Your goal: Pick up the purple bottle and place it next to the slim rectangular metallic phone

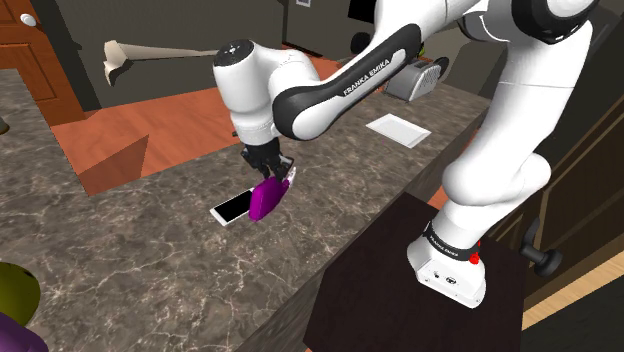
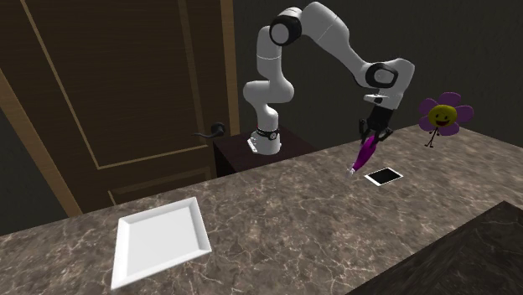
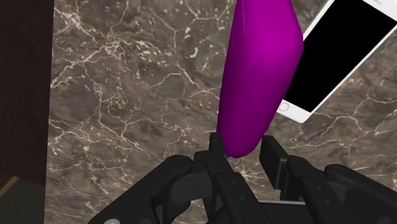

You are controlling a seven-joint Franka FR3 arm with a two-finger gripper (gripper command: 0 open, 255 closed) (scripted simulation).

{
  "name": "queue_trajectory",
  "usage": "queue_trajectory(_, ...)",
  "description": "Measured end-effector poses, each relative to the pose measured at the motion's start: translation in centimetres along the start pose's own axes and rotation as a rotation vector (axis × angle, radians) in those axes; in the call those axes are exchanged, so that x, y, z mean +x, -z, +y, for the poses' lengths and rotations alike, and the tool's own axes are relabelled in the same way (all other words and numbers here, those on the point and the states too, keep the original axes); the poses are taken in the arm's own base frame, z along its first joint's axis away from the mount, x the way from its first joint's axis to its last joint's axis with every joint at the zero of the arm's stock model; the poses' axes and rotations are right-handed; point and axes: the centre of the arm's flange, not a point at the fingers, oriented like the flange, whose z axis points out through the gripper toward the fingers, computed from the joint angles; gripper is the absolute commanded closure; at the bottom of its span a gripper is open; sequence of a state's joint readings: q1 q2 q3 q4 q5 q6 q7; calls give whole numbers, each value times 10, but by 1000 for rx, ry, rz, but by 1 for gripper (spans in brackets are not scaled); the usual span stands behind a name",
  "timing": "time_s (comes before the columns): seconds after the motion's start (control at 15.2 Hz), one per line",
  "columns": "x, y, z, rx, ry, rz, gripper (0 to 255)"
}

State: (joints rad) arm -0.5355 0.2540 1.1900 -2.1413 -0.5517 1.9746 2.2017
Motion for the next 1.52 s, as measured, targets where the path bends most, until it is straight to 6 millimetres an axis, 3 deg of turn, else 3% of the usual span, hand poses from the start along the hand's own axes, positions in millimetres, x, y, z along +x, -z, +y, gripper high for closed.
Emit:
queue_trajectory(0.33, -8, -25, 0, 0, 0, 0, 255)
queue_trajectory(0.79, -10, -27, -2, 4, 0, 0, 255)
queue_trajectory(0.86, -10, -27, -2, 4, 0, 0, 0)
queue_trajectory(1.25, -10, -29, -1, 1, 0, 0, 0)
queue_trajectory(1.52, -11, 8, 0, 2, -1, 1, 0)
